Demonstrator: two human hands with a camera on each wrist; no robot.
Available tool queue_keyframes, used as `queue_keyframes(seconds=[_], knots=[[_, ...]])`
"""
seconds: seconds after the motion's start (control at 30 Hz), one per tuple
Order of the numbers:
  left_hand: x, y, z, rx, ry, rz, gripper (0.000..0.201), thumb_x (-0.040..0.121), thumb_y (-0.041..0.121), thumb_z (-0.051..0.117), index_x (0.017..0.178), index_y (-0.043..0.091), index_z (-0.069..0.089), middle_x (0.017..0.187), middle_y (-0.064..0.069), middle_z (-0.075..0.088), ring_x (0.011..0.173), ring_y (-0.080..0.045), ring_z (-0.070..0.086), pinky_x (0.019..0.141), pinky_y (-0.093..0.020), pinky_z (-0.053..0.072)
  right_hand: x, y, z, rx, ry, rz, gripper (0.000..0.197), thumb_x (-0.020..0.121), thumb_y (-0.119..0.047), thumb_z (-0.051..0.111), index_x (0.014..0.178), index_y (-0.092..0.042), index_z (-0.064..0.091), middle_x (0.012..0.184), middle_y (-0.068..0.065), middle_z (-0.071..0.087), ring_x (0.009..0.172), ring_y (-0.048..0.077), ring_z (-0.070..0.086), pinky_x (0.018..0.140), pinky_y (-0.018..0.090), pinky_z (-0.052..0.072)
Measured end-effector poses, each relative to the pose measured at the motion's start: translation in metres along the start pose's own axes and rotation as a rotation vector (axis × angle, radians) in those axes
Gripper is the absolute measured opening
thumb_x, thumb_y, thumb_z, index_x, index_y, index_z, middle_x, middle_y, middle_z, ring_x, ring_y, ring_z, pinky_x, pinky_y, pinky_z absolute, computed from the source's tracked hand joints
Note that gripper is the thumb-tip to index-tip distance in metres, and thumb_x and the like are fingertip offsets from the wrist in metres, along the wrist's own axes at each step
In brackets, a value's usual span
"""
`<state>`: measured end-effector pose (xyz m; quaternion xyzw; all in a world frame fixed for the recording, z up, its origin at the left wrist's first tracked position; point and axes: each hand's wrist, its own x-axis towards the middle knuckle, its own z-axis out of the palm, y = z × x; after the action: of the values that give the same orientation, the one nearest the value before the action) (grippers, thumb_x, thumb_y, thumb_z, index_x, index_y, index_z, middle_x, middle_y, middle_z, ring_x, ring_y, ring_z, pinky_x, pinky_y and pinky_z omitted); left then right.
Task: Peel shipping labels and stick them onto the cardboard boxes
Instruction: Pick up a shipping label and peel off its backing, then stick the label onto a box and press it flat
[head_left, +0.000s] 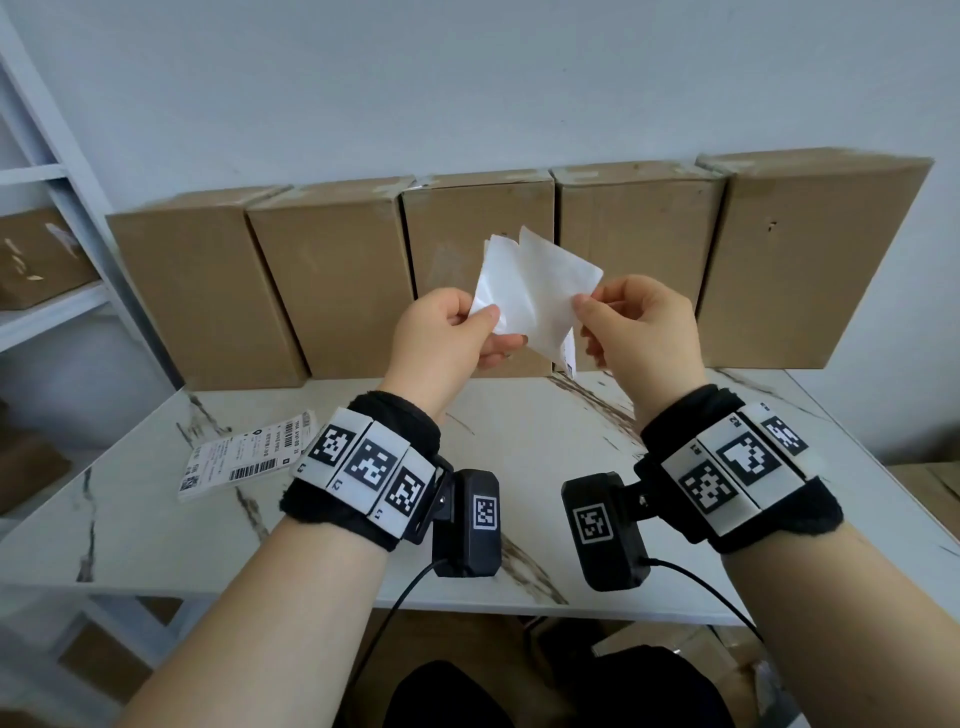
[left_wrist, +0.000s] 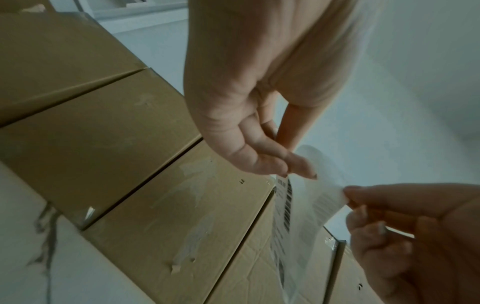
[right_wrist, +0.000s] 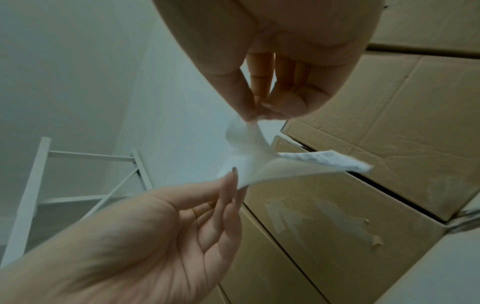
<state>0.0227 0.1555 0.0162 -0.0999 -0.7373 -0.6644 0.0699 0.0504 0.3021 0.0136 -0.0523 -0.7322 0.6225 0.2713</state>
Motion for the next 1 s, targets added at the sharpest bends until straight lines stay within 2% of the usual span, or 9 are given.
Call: queue_keyframes(seconds=[0.07,0.13,0.23,0.37,0.57,0.77,0.87,0.93,1.0], knots=[[0.002,-0.002,-0.002,-0.083,-0.004,-0.032,0.005,0.097,0.008,0.045,0.092,0.009,0.048,0.090,-0.011,0.066,0.071,-0.010,0.073,0.064,-0.020,0.058,0.001,-0.001,-0.001,0.032,0.016,0.021,0.014,0.088,-0.011,0.058,0.074,-0.013,0.055,0.061,0.003,0.059,0.048,0.012,0.051,0.050,0.026,0.044],[0.005,-0.006,-0.005,-0.148,0.002,-0.062,0.006,0.097,0.006,0.043,0.096,0.012,0.044,0.107,-0.021,0.062,0.075,-0.013,0.073,0.064,-0.020,0.057,0.002,-0.002,-0.003,0.092,0.014,0.052,0.014,0.090,-0.008,0.054,0.076,-0.012,0.053,0.061,0.004,0.061,0.042,0.010,0.053,0.043,0.021,0.045],[0.010,-0.012,-0.009,-0.185,0.028,-0.112,0.008,0.097,0.005,0.041,0.100,0.013,0.041,0.123,-0.024,0.055,0.077,-0.012,0.073,0.064,-0.019,0.056,0.003,-0.004,-0.004,0.176,0.021,0.069,0.011,0.091,-0.005,0.051,0.081,-0.011,0.053,0.067,0.005,0.067,0.045,0.007,0.061,0.044,0.017,0.048],[0.018,-0.021,-0.016,-0.180,0.086,-0.142,0.009,0.096,0.002,0.040,0.097,0.011,0.042,0.106,-0.015,0.062,0.076,-0.009,0.072,0.066,-0.021,0.058,0.006,-0.002,-0.007,0.216,0.075,0.052,0.008,0.091,-0.005,0.051,0.087,-0.008,0.057,0.078,0.008,0.071,0.058,0.012,0.067,0.053,0.020,0.053],[0.024,-0.031,-0.029,-0.105,0.180,-0.202,0.013,0.095,0.000,0.039,0.099,0.013,0.041,0.106,-0.017,0.062,0.074,-0.010,0.070,0.056,-0.016,0.055,0.008,0.001,-0.009,0.198,0.089,0.031,0.006,0.090,-0.005,0.053,0.091,-0.007,0.059,0.083,0.009,0.072,0.064,0.014,0.068,0.059,0.023,0.054],[0.022,-0.031,-0.048,-0.143,0.207,-0.330,0.012,0.094,-0.004,0.039,0.091,0.006,0.046,0.084,-0.014,0.062,0.096,-0.029,0.068,0.064,-0.025,0.059,0.002,0.001,0.004,0.164,0.032,-0.008,0.015,0.090,-0.004,0.053,0.080,-0.015,0.057,0.083,0.006,0.072,0.068,0.014,0.069,0.061,0.022,0.055],[0.019,-0.034,-0.063,-0.143,0.222,-0.391,0.015,0.094,-0.008,0.035,0.091,0.000,0.047,0.084,-0.017,0.062,0.100,-0.031,0.065,0.064,-0.029,0.059,-0.002,0.001,0.015,0.178,-0.035,-0.006,0.014,0.089,-0.002,0.054,0.083,-0.013,0.059,0.082,0.004,0.071,0.066,0.012,0.068,0.058,0.018,0.054],[0.019,-0.040,-0.075,-0.086,0.211,-0.432,0.019,0.092,-0.009,0.040,0.079,0.001,0.048,0.069,-0.013,0.069,0.102,-0.030,0.065,0.077,-0.035,0.058,-0.004,0.001,0.025,0.185,-0.097,0.007,0.015,0.088,0.001,0.055,0.082,-0.012,0.060,0.080,0.004,0.071,0.062,0.009,0.067,0.055,0.015,0.053],[0.015,-0.046,-0.085,0.031,0.186,-0.453,0.019,0.087,-0.009,0.051,0.073,0.004,0.051,0.085,-0.016,0.072,0.107,-0.031,0.064,0.094,-0.044,0.051,-0.007,0.002,0.036,0.183,-0.165,0.016,0.015,0.087,0.001,0.057,0.081,-0.012,0.061,0.079,0.004,0.070,0.059,0.007,0.067,0.053,0.016,0.051]])
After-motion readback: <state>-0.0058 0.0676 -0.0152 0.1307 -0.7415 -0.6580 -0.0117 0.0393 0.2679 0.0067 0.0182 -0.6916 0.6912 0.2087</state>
